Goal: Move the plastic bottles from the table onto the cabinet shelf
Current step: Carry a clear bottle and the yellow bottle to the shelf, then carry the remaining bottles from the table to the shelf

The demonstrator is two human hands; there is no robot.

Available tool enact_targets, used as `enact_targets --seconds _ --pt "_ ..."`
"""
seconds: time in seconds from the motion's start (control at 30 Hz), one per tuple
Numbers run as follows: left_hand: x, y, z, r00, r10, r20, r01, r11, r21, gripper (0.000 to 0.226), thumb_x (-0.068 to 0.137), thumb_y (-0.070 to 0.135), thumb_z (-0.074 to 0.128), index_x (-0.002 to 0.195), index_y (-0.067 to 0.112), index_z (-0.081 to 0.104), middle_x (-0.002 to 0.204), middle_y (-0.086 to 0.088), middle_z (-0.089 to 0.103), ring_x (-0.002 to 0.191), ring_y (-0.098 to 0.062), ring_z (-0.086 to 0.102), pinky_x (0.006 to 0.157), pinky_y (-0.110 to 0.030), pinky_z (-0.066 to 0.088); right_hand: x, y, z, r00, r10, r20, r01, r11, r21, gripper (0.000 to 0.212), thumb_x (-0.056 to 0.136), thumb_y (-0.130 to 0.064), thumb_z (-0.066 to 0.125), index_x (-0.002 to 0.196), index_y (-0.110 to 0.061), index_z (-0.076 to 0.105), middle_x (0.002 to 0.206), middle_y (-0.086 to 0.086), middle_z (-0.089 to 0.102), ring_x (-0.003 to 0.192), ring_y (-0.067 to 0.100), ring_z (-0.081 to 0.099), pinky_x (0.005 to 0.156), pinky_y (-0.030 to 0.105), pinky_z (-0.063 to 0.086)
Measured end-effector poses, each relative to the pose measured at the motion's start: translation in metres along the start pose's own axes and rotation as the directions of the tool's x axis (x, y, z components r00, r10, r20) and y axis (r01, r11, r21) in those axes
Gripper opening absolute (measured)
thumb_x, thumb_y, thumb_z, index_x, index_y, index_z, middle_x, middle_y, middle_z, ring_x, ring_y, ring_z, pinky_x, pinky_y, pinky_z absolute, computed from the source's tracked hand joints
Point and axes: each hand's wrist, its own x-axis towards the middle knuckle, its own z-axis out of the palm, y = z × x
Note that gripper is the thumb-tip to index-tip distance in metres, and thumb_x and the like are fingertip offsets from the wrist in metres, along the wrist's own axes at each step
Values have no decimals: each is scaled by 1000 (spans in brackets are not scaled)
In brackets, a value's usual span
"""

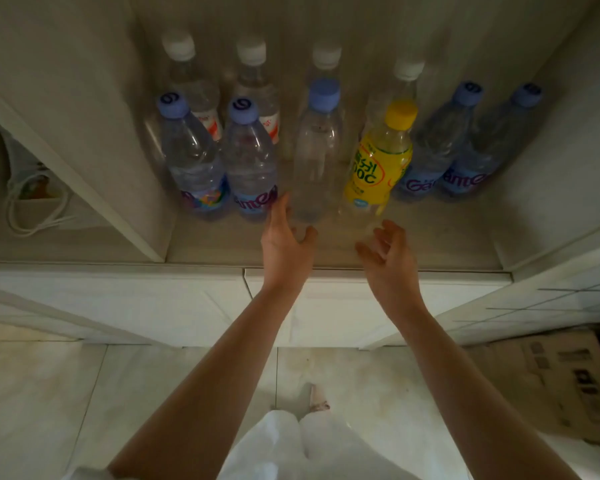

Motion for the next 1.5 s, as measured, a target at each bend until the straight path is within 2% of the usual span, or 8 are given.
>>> enact_targets --seconds 0.27,0.37,0.57,0.7,1.03,1.23,1.4,1.5 --pt "-81 -7 -52 994 -44 99 44 999 5 36 90 5 60 123 18 55 107 8 67 96 -1 64 82 -9 51 -69 -18 5 958 -188 216 193 981 -3 38 91 -18 61 128 -15 51 117 -3 63 110 7 60 93 18 48" --pt "-121 -23 -73 995 -99 8 98 994 49 36 90 4 59 122 20 55 98 8 70 92 -2 67 80 -10 53 -84 -17 15 899 -217 380 227 974 18 33 92 -19 59 125 -18 55 115 -10 64 108 -2 60 90 6 45" --pt "-204 -45 -97 901 -320 -295 347 937 44 35 88 -1 59 106 29 58 87 15 71 82 1 68 70 -9 51 -100 -5 33 674 -228 703 275 960 48 24 94 -22 57 118 -23 57 107 -15 64 97 -17 57 88 9 48" --pt "-264 -42 -99 764 -426 -484 488 873 1 37 88 0 61 97 36 58 83 16 71 78 3 68 68 -7 49 -116 3 41 495 -250 832 349 934 73 24 94 -22 56 118 -20 58 108 -8 65 101 -2 60 89 15 49" --pt "-447 0 -75 217 -487 -846 647 721 -248 25 89 7 64 103 27 60 78 12 72 71 3 69 68 -15 56 -248 24 54 -142 -242 960 610 743 277 23 92 -20 60 114 -16 59 103 -2 67 85 -4 60 73 9 47" --pt "-560 22 -63 -74 -440 -895 685 630 -367 20 89 11 63 100 28 63 78 13 72 72 2 68 67 -16 55 -368 36 33 -454 -179 873 627 632 456 24 91 -19 61 114 -14 60 97 -3 66 88 9 65 84 31 56" --pt "-673 40 -46 -266 -415 -870 698 540 -470 16 90 15 63 104 22 65 80 10 72 73 1 67 68 -11 53 -477 67 -1 -642 -94 761 596 563 573 24 92 -21 60 116 -17 59 102 -4 66 92 7 65 83 23 54" --pt "-747 52 -32 -415 -423 -806 644 489 -588 15 90 18 62 104 23 65 80 10 72 76 -2 68 73 -22 57 -544 92 -27 -714 -10 700 573 565 593 23 92 -24 59 115 -21 58 103 -6 66 95 6 64 83 23 52"
